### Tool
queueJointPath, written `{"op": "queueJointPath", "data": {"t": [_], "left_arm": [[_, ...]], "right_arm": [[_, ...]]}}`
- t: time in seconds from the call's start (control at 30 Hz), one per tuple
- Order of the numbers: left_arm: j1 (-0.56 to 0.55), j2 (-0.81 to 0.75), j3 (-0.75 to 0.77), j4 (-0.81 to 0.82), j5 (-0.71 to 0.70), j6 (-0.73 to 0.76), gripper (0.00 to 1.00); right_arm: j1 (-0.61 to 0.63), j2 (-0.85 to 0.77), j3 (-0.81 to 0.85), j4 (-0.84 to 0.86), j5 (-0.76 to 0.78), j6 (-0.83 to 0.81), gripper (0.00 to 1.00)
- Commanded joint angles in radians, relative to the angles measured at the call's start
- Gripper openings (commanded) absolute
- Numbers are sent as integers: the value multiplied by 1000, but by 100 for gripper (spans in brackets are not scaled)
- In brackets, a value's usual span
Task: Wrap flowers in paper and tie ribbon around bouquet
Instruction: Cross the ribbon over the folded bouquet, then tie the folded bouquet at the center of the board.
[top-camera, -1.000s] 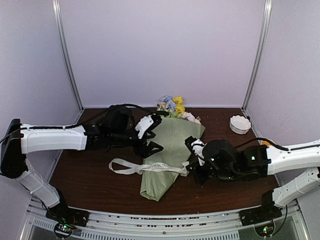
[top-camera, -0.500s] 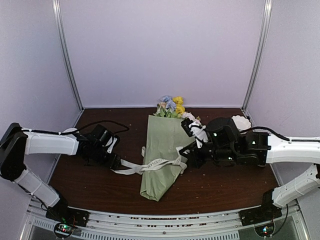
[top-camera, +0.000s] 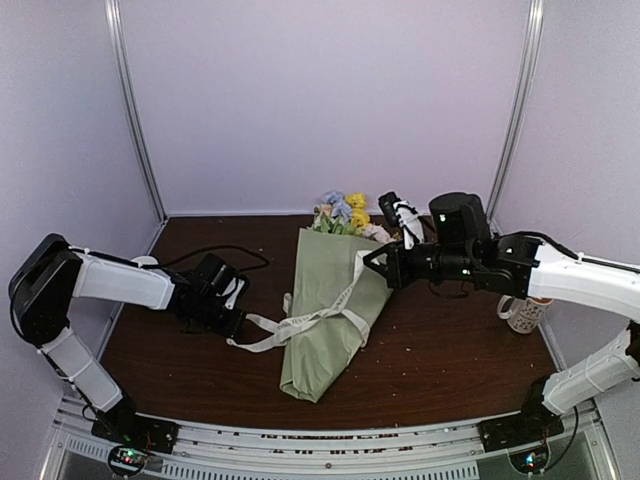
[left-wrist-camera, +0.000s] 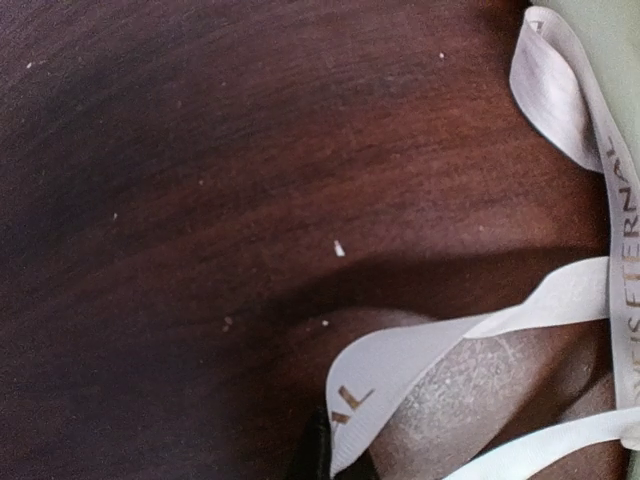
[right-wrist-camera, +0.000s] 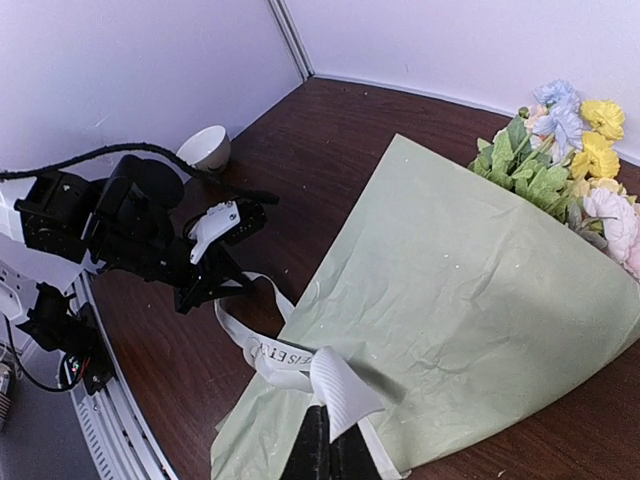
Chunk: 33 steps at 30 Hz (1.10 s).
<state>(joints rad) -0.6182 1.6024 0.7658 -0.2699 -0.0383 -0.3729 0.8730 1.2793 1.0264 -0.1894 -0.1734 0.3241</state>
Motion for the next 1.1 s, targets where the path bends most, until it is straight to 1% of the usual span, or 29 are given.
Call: {"op": "queueJointPath", "data": {"t": [0.0, 0.2, 0.37, 0.47, 0.63, 0.9, 1.07], "left_arm": [[7, 44, 15, 50, -3, -3, 0], [14, 30, 88, 65, -70, 11, 0], [34, 19, 122, 80, -97, 17, 0], [61, 31, 134, 80, -88, 12, 0], [103, 27, 107, 100, -74, -2, 0], [133, 37, 65, 132, -65, -15, 0], [159, 37, 49, 142, -72, -13, 0]], "right_arm": [[-73, -3, 61, 34, -55, 41, 0], [-187, -21, 84, 37, -82, 73, 0], [-268, -67, 35, 72, -90, 106, 0], [-320, -104, -1, 81, -99, 121, 0], [-435, -202, -86, 76, -100, 140, 0], [-622, -388, -256, 67, -109, 189, 0], [-718, -451, -338, 65, -114, 216, 0]]}}
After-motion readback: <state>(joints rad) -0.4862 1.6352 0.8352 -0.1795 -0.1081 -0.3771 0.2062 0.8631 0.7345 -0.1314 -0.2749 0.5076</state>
